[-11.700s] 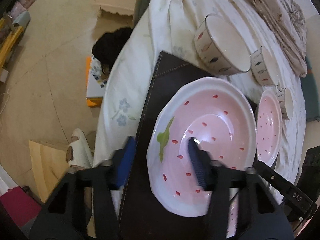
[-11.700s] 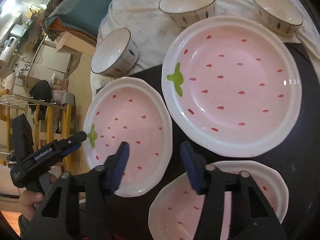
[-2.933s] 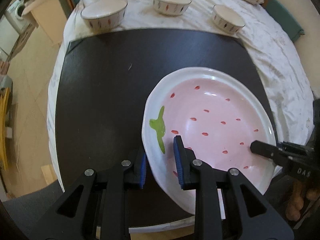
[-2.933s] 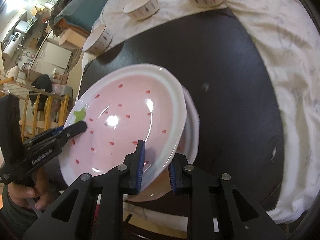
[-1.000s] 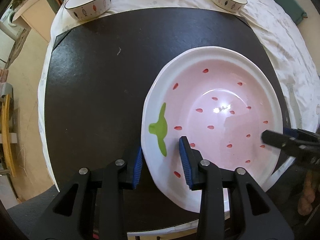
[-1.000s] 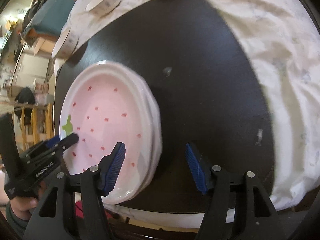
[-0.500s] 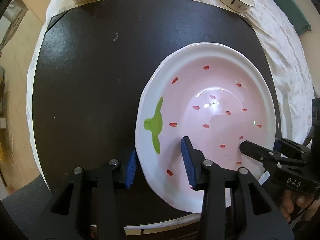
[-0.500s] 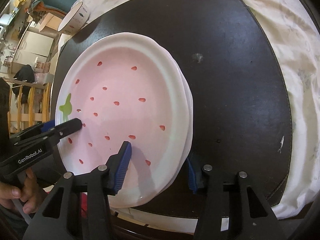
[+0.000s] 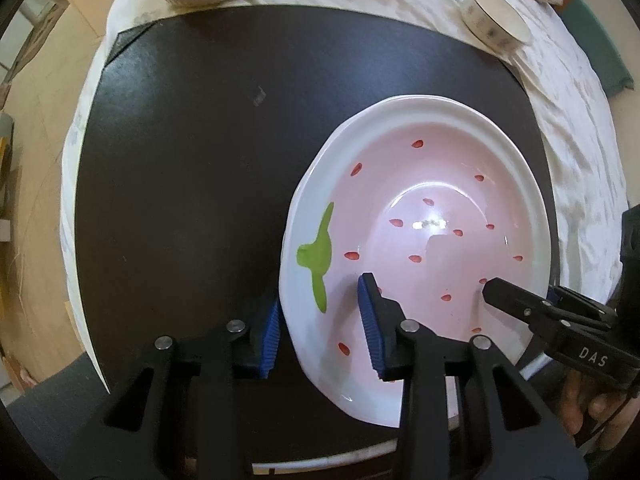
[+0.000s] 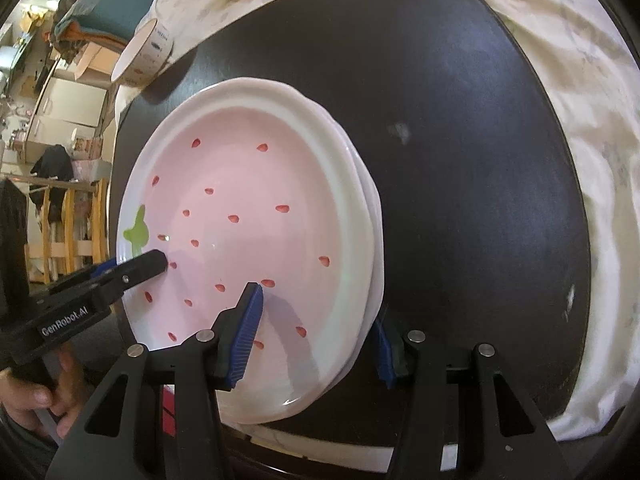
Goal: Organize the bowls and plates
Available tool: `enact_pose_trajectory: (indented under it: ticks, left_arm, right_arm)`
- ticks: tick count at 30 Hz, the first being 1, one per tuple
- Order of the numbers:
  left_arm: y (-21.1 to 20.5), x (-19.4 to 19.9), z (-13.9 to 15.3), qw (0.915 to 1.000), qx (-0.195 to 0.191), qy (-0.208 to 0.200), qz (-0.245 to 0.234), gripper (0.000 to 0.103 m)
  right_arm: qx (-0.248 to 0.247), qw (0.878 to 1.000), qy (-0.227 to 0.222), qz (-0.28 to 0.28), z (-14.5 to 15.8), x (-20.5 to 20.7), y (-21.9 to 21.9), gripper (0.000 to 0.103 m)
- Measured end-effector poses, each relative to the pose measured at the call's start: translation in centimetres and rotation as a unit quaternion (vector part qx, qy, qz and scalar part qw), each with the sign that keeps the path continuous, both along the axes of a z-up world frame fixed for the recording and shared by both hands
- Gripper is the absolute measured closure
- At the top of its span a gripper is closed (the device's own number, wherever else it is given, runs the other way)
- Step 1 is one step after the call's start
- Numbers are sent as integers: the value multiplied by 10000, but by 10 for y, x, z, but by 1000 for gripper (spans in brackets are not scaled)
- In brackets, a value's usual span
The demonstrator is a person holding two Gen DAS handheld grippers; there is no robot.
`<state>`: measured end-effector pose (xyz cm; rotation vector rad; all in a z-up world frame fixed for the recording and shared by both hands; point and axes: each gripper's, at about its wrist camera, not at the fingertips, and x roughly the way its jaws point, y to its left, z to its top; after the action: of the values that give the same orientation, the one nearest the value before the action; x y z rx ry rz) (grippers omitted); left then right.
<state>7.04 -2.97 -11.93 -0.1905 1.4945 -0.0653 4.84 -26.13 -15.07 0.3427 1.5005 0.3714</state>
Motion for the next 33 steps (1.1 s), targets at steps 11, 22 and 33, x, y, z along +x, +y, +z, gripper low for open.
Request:
enact_pose_trajectory:
  ticks: [11,22,33]
  left_arm:
    - [20,45,2,9977,443,-316,407,71]
    - [26,47,5,9963,481,-487,511,70]
    - [20,32,4,9964,357,-615,452,68]
  right_arm:
    - [89,9996,-244,92,-1,44,32,50]
    - [160,9980,-600,-141,0,72,30,50]
    - [-61,9974,-720,41,2,70,37,51]
